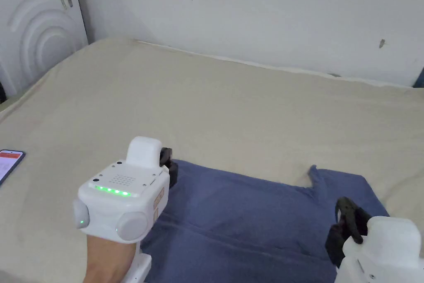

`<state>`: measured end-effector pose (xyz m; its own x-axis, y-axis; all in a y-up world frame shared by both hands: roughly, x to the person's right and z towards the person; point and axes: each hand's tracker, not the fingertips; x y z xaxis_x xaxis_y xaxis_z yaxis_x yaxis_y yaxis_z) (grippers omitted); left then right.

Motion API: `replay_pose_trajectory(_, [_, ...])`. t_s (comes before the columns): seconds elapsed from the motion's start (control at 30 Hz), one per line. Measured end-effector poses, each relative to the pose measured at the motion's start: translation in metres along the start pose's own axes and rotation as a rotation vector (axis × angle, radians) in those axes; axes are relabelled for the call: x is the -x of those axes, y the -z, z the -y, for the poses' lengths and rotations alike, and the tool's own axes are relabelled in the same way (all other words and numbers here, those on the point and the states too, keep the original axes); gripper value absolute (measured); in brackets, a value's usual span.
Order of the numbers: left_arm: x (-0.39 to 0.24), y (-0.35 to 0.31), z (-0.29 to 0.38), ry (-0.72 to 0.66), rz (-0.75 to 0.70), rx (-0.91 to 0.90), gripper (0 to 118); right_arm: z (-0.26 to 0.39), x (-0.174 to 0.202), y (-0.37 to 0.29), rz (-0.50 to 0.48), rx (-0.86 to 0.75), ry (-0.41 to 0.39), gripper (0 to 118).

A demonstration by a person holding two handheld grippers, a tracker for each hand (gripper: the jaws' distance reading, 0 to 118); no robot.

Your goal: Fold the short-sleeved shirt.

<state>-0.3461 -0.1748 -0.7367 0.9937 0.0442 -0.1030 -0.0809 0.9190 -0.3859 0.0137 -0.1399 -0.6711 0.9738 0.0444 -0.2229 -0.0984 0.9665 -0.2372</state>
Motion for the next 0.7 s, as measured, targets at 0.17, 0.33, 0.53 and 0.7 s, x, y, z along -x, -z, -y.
replay_pose_trajectory(0.17, [0.043, 0.119, 0.004, 0.093, -0.011, 0.207, 118, 0.018, -0.004, 0.034, 0.004, 0.077, 0.012, 0])
replay_pose_trajectory(0.33, [0.058, 0.206, 0.023, 0.235, -0.154, 0.365, 118, 0.035, -0.011, 0.057, 0.002, 0.123, 0.014, 0])
replay_pose_trajectory(0.53, [0.048, 0.25, 0.062, 0.259, -0.019, 0.533, 107, 0.052, -0.026, 0.078, 0.022, 0.186, 0.01, 0])
replay_pose_trajectory(0.7, [0.051, 0.235, 0.053, 0.107, 0.036, 0.493, 10, 0.06, -0.043, 0.092, 0.035, 0.215, -0.01, 0])
